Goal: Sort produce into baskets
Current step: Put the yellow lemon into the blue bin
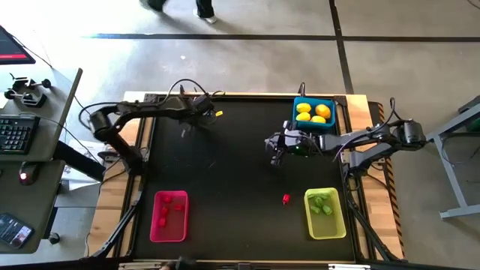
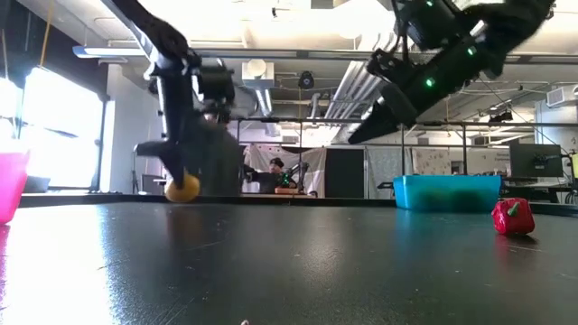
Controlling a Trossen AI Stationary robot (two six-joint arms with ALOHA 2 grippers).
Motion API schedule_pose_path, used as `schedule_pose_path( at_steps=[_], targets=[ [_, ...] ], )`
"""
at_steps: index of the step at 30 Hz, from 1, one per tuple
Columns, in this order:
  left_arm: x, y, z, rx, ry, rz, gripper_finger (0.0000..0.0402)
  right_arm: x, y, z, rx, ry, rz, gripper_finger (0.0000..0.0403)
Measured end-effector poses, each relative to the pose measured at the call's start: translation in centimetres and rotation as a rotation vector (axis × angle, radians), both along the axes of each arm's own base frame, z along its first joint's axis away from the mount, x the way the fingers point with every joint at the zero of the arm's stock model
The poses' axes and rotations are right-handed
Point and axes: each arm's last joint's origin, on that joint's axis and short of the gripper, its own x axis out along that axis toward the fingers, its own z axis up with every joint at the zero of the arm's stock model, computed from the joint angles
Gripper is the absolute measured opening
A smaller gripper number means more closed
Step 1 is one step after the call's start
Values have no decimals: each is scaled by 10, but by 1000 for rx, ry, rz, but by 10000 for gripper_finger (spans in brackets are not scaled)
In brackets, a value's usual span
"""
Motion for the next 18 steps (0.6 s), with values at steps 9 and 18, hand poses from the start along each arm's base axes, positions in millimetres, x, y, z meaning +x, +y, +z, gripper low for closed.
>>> schedule_pose_path(
  at_steps=[9,18],
  targets=[
    [15,-34,39,-336,-494,162,134,-14,-2,-17,25,-220,141,0],
    [56,-49,71,-547,-983,-11,134,-10,1,-11,108,-272,150,11]
  ],
)
